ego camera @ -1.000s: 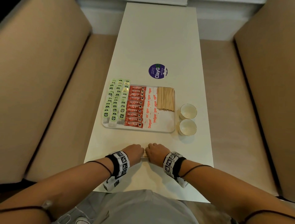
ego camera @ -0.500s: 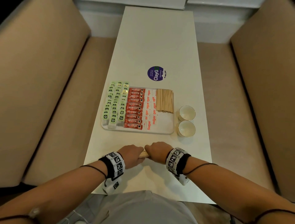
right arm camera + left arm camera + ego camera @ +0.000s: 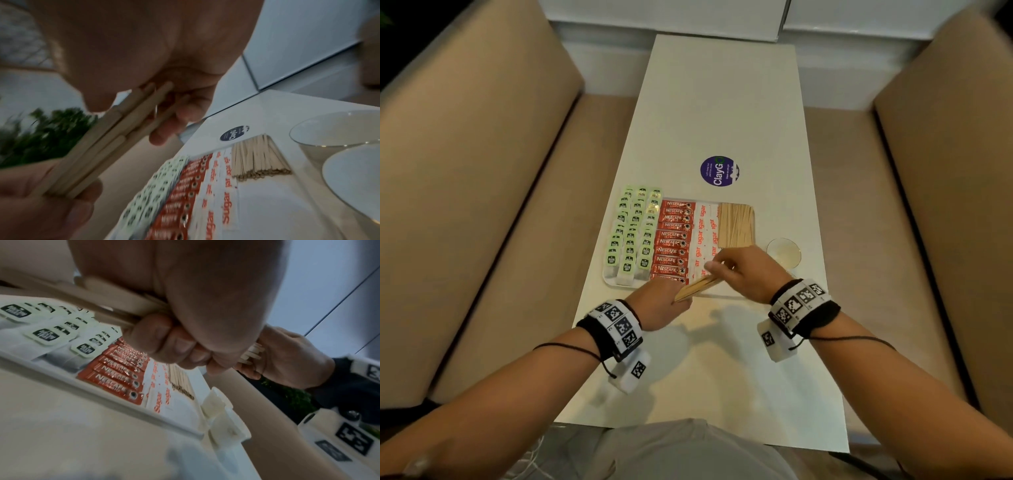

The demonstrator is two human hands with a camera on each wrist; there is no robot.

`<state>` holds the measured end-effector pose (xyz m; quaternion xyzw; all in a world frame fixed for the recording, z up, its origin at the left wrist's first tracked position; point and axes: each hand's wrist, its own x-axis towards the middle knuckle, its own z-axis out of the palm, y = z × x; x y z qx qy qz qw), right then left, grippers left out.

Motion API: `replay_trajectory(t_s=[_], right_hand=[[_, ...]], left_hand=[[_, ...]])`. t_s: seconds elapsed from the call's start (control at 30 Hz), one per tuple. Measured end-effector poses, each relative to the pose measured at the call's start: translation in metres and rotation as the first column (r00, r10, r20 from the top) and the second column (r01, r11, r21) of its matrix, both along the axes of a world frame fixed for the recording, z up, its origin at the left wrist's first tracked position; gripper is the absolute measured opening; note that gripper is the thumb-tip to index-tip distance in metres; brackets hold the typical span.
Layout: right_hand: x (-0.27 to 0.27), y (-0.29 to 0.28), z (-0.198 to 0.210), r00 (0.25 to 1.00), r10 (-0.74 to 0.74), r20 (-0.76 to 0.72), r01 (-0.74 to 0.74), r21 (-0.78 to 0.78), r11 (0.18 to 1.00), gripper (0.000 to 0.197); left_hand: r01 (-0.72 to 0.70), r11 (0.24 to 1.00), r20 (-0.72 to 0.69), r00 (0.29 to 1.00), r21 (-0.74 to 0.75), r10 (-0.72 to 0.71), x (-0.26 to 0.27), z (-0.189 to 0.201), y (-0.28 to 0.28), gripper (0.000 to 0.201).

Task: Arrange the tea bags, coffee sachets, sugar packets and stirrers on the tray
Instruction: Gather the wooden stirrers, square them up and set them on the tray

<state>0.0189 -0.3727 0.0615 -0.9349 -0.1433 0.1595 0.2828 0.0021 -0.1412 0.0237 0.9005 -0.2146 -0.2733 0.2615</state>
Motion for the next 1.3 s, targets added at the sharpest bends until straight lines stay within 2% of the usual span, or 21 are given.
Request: replay_trajectory(t_s=[0.07, 0.17, 0.23, 0.4, 0.53, 0.63, 0.7, 0.83, 0.93, 0.97, 1.13, 1.3], right_hand=[[0.004, -0.003, 0.005, 0.995, -0.104, 0.008, 0.103, 0.08, 0.992, 0.058], [0.005, 0.002, 0.009, 0.986, -0.163, 0.034, 0.156, 0.138, 0.978, 0.075], [0.003, 0.009, 0.009, 0.982, -0.188, 0.035, 0.178, 0.194, 0.965, 0.072], [-0.002, 0.02, 0.006, 0.966, -0.257, -0.01, 0.247, 0.303, 0.92, 0.049], [-0.005, 0.014, 0.007, 0.991, -0.134, -0.028, 0.136, 0.245, 0.96, 0.049], [0.0, 0.005, 0.005, 0.955, -0.296, -0.027, 0.292, 0.279, 0.915, 0.059], [0.001, 0.008, 0.003, 0.944, -0.322, -0.065, 0.325, 0.324, 0.888, 0.059], [-0.009, 0.027, -0.003, 0.984, -0.158, -0.076, 0.174, 0.304, 0.936, 0.063], [-0.007, 0.029, -0.007, 0.99, -0.136, -0.043, 0.143, 0.247, 0.958, 0.05], [-0.006, 0.028, -0.007, 0.99, -0.133, -0.039, 0.139, 0.218, 0.966, 0.045], [0.0, 0.027, -0.013, 0.975, -0.205, -0.084, 0.219, 0.214, 0.952, 0.047], [0.004, 0.022, -0.009, 0.963, -0.246, -0.112, 0.266, 0.224, 0.938, 0.042]], left_hand=[[-0.042, 0.999, 0.007, 0.999, -0.029, 0.043, 0.004, 0.009, -0.005, 0.024], [-0.079, 0.996, 0.029, 0.996, -0.049, 0.08, 0.007, 0.021, -0.018, 0.032], [-0.105, 0.993, 0.012, 0.994, -0.061, 0.106, 0.007, 0.027, -0.026, 0.033], [-0.112, 0.992, -0.018, 0.994, -0.052, 0.112, 0.009, 0.026, -0.032, 0.035], [-0.076, 0.997, 0.007, 0.997, 0.005, 0.075, 0.008, 0.023, -0.027, 0.029], [-0.07, 0.997, 0.002, 0.998, 0.032, 0.069, 0.008, 0.023, -0.023, 0.027], [-0.065, 0.997, -0.004, 0.998, 0.036, 0.065, 0.008, 0.026, -0.025, 0.028], [-0.065, 0.997, -0.018, 0.998, 0.031, 0.065, 0.009, 0.03, -0.035, 0.03], [-0.071, 0.997, -0.012, 0.997, -0.004, 0.071, 0.012, 0.019, -0.034, 0.05], [-0.084, 0.996, -0.015, 0.996, -0.018, 0.084, 0.012, 0.017, -0.033, 0.05], [-0.173, 0.979, -0.012, 0.985, -0.105, 0.172, 0.011, 0.019, -0.037, 0.021], [-0.202, 0.967, -0.054, 0.979, -0.157, 0.196, 0.012, 0.021, -0.033, 0.053]])
